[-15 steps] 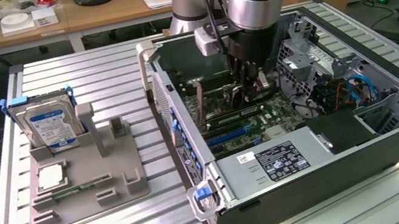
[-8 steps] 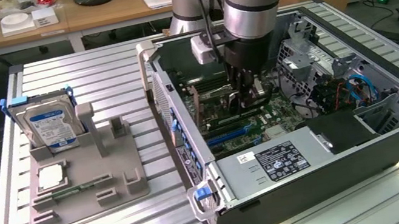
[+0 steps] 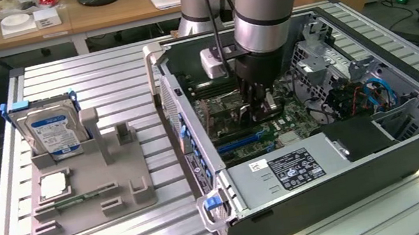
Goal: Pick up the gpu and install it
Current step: 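Insert the gpu into the slot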
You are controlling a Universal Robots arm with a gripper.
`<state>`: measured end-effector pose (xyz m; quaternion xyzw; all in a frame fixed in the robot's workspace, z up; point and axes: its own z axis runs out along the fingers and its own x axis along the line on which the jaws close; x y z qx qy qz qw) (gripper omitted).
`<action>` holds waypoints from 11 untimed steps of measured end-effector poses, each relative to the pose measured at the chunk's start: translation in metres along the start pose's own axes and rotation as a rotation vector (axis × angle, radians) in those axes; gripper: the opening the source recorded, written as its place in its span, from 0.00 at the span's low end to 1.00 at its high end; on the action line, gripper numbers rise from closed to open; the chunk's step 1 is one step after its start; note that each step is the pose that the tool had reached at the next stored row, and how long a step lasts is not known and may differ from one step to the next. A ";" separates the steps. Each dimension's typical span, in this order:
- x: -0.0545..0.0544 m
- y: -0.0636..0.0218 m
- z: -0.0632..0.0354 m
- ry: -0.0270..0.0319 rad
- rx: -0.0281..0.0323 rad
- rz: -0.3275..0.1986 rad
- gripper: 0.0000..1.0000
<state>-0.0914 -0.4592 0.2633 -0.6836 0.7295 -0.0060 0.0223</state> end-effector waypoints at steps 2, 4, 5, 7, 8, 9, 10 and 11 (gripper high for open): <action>0.000 0.0009 0.0035 0.0000 -0.0001 0.000 0.28; 0.000 0.0011 0.0071 0.0000 -0.0012 0.000 0.28; 0.000 0.0012 0.0090 0.0001 -0.0020 0.000 0.28; 0.000 0.0019 0.0127 0.0001 -0.0029 0.000 0.28; 0.001 0.0034 0.0144 0.0001 -0.0032 0.000 0.28; 0.001 0.0047 0.0161 0.0001 -0.0035 0.000 0.28; 0.001 0.0054 0.0172 0.0002 -0.0039 0.000 0.28; 0.001 0.0055 0.0175 0.0004 -0.0043 0.000 0.28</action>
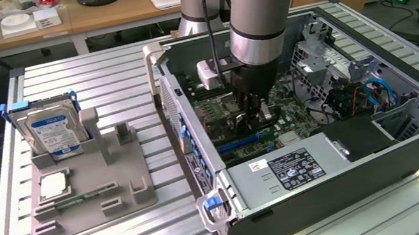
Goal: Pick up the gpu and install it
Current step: 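Insert the gpu into the slot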
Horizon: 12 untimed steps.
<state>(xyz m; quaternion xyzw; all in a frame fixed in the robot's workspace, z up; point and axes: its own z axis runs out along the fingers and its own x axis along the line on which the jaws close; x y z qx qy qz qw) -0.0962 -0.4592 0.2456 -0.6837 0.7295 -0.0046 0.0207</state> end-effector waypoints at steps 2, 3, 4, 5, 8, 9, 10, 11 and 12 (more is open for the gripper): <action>0.000 0.0000 -0.0001 0.0001 -0.0001 0.000 0.28; 0.000 0.0000 0.0000 0.0000 -0.0001 0.000 0.28; 0.000 0.0000 0.0000 0.0001 -0.0001 0.000 0.28; 0.000 0.0000 0.0001 -0.0001 0.0000 0.000 0.28; 0.000 0.0002 0.0044 -0.0003 0.0001 0.000 0.28; 0.000 0.0003 0.0061 0.0000 -0.0001 0.000 0.28; 0.000 0.0007 0.0070 -0.0002 0.0000 0.000 0.28; 0.000 0.0019 0.0074 0.0000 -0.0001 0.000 0.28; 0.000 0.0027 0.0076 -0.0001 0.0000 0.000 0.28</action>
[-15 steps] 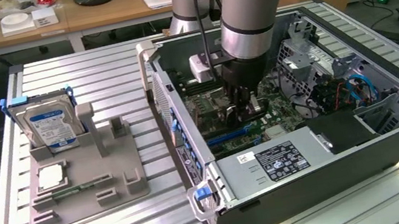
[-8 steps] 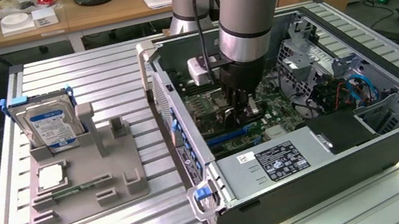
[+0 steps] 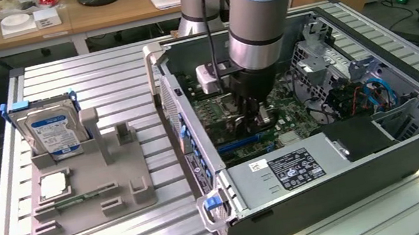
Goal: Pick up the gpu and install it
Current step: 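Insert the gpu into the slot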
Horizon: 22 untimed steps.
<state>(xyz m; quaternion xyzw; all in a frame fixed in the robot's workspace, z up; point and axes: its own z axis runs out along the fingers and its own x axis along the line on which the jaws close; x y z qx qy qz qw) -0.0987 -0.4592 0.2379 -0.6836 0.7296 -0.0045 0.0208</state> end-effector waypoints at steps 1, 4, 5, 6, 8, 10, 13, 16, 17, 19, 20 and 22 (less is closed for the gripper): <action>0.000 0.0003 0.0002 0.0001 0.0000 0.000 0.28; 0.001 0.0004 0.0032 -0.0001 0.0000 0.000 0.28; 0.001 0.0004 0.0044 -0.0001 0.0000 0.000 0.28; 0.001 0.0005 0.0050 0.0001 -0.0001 0.000 0.28; 0.001 0.0019 0.0052 0.0001 0.0000 0.000 0.28; 0.002 0.0043 0.0056 0.0000 0.0000 0.000 0.28; 0.002 0.0049 0.0057 0.0001 0.0000 0.000 0.28; 0.002 0.0049 0.0058 0.0000 0.0000 0.000 0.28; 0.002 0.0049 0.0057 0.0001 0.0000 0.000 0.28; 0.002 0.0049 0.0057 0.0000 0.0000 0.000 0.28; 0.002 0.0049 0.0057 0.0000 -0.0001 0.000 0.28; 0.002 0.0049 0.0057 0.0000 0.0000 0.000 0.28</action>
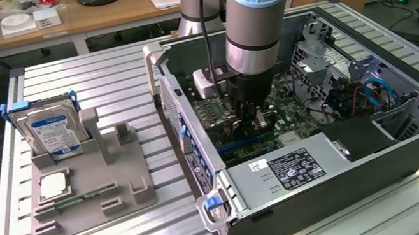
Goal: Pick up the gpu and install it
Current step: 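Insert the gpu into the slot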
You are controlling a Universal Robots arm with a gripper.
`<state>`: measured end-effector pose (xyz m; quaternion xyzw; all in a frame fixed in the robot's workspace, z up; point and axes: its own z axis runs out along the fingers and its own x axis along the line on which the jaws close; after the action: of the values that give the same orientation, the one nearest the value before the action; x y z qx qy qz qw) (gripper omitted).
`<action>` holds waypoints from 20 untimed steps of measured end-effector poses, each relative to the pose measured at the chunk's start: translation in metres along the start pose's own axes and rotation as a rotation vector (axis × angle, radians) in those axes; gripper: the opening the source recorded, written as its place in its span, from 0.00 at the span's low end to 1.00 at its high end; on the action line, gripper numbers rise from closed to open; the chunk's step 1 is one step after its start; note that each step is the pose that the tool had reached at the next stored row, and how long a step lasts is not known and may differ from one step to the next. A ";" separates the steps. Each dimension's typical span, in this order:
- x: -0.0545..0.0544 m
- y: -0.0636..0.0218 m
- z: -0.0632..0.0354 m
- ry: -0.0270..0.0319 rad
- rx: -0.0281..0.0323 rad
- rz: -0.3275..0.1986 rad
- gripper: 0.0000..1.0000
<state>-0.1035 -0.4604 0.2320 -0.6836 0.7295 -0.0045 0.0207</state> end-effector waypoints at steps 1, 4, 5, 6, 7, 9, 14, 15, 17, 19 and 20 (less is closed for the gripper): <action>0.000 0.0000 0.0000 0.0000 0.0000 0.000 0.28; 0.000 0.0001 0.0005 0.0000 0.0000 0.000 0.28; 0.000 0.0001 0.0015 -0.0001 0.0000 0.000 0.28; 0.000 0.0001 0.0020 0.0000 0.0000 0.000 0.28; 0.000 0.0001 0.0023 0.0001 -0.0001 0.000 0.28; 0.000 0.0001 0.0029 0.0001 -0.0001 0.000 0.28; 0.000 0.0002 0.0049 -0.0005 0.0000 0.000 0.28; 0.000 0.0002 0.0052 -0.0005 -0.0001 0.000 0.28; 0.000 0.0003 0.0058 -0.0006 -0.0001 0.000 0.28; 0.000 0.0003 0.0062 -0.0004 -0.0003 0.000 0.28; 0.000 0.0003 0.0065 -0.0006 -0.0002 0.000 0.28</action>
<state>-0.1035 -0.4604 0.2254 -0.6836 0.7295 -0.0043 0.0209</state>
